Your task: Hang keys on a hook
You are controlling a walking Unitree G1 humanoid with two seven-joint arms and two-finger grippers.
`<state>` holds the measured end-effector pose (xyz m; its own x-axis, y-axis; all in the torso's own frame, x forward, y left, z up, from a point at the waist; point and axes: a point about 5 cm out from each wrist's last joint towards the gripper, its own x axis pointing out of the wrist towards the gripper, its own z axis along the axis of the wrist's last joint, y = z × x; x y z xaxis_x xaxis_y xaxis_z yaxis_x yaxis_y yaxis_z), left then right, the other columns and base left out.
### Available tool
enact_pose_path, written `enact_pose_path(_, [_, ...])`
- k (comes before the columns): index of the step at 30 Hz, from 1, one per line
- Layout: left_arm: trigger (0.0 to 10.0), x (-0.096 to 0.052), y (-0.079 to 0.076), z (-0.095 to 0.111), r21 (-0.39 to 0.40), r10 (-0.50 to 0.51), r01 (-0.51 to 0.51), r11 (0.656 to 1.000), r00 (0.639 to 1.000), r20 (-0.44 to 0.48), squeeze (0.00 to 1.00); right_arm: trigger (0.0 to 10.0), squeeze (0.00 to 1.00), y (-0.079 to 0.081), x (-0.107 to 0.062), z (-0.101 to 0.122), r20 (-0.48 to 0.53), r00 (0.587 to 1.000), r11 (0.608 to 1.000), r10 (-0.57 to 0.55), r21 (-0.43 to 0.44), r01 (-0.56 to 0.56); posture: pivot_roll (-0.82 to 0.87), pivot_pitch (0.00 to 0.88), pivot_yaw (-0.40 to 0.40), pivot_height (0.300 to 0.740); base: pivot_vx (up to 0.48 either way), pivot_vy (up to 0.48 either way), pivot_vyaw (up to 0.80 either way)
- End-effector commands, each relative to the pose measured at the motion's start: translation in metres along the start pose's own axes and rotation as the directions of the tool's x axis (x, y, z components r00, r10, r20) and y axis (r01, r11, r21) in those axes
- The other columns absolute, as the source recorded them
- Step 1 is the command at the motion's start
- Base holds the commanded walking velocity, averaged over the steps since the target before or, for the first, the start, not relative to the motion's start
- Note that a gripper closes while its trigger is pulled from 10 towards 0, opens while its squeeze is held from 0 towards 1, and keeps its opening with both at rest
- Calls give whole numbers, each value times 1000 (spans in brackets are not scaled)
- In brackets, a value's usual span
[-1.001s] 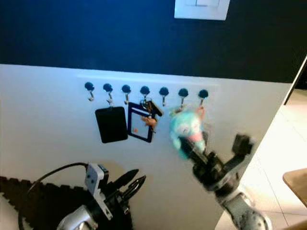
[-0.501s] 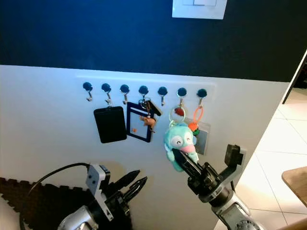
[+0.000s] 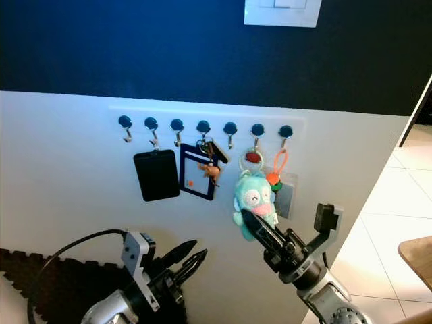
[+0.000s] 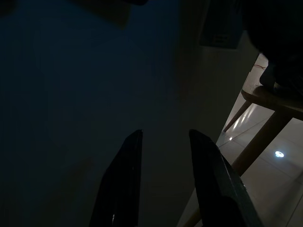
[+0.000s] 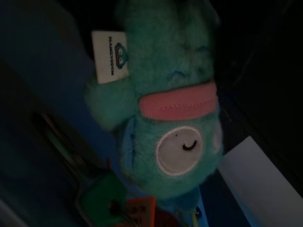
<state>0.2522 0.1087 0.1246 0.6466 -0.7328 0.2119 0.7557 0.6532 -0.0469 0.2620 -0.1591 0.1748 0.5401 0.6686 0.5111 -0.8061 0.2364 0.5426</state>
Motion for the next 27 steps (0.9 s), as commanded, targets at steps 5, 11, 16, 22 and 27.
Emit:
enact_pose_path(5, [10000,-4,-3,-3,14,-20,21,1000,999,-34,0,10000,0,-10,-23,-11,-70,995,997,-73,-7,73,52,95,-17,740,0,0,0])
enact_pose_path(11, [10000,-5,-3,-6,13,-26,27,1000,999,-43,0,10000,0,-23,-70,-35,-183,956,972,-228,9,234,49,91,-15,740,0,0,0])
enact_pose_path(16, [10000,-7,-1,-11,15,-9,10,1000,998,-62,0,10000,0,-29,-86,-49,-240,921,949,-308,-13,314,42,90,-10,740,0,0,0])
enact_pose_path(22, [10000,-42,22,-68,95,198,-175,980,906,-374,0,10000,0,-71,-145,-97,-295,629,688,-719,-172,705,36,78,-5,740,0,0,0])
enact_pose_path(27, [10000,-74,30,-106,85,331,-338,937,786,-522,0,10000,0,-83,-171,-122,-303,318,429,-898,-446,785,41,64,-9,740,0,0,0])
